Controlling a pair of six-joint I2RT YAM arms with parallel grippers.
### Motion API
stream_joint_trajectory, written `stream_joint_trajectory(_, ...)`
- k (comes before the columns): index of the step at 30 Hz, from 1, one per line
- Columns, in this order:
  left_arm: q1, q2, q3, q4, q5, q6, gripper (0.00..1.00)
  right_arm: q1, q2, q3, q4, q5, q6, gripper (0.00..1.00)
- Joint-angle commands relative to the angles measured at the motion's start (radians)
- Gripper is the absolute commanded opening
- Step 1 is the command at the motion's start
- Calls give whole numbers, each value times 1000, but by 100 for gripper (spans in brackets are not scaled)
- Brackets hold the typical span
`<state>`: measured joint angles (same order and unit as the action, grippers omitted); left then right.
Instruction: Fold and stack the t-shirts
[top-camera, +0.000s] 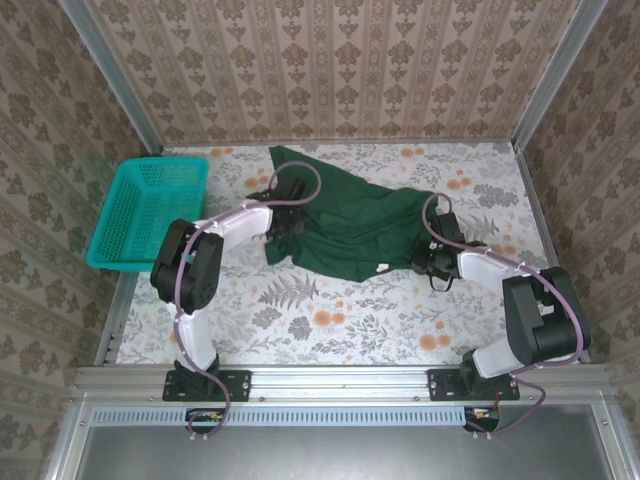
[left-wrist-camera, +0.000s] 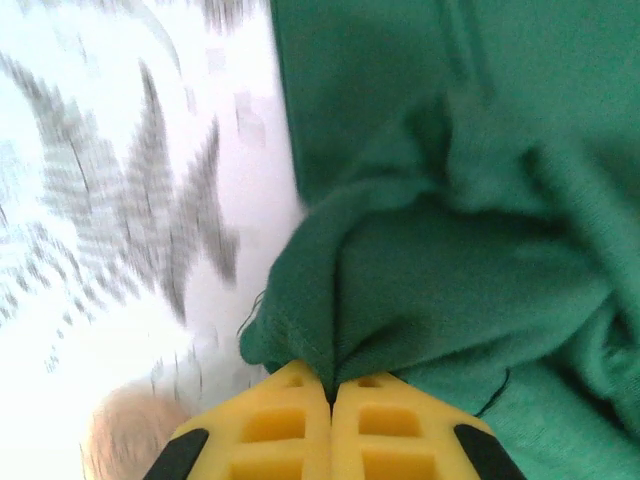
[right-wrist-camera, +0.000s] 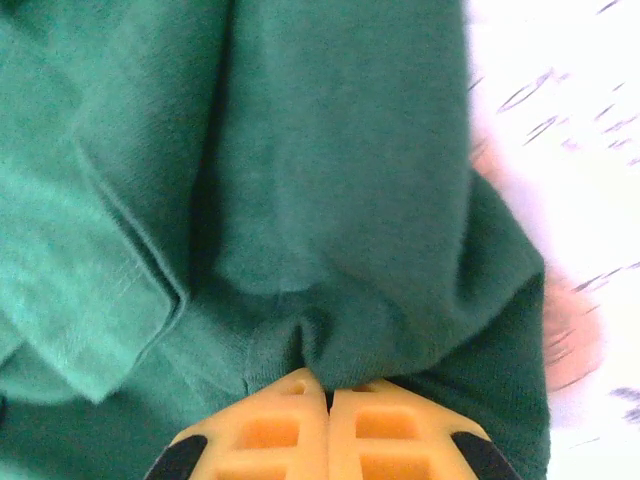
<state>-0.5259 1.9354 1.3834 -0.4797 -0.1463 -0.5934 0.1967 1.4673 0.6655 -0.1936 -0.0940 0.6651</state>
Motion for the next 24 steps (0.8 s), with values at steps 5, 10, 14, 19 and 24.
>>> stream_joint_trajectory(5,28,214,454,-160,50,148,0,334,-70,-134,149,0,333,0)
stream_joint_trajectory(10,16,399,768,-287,131,191,0,660,63,-124,446,137,653,0)
stream_joint_trajectory(14,16,419,805,-337,78,200,0,776,249,32,499,128,702,7)
stream_joint_trajectory(19,123,299,604,-302,-24,179,0,799,311,91,503,110,697,48)
stream_joint_trajectory(24,203,214,537,-302,-45,203,23,804,183,82,420,188,592,61)
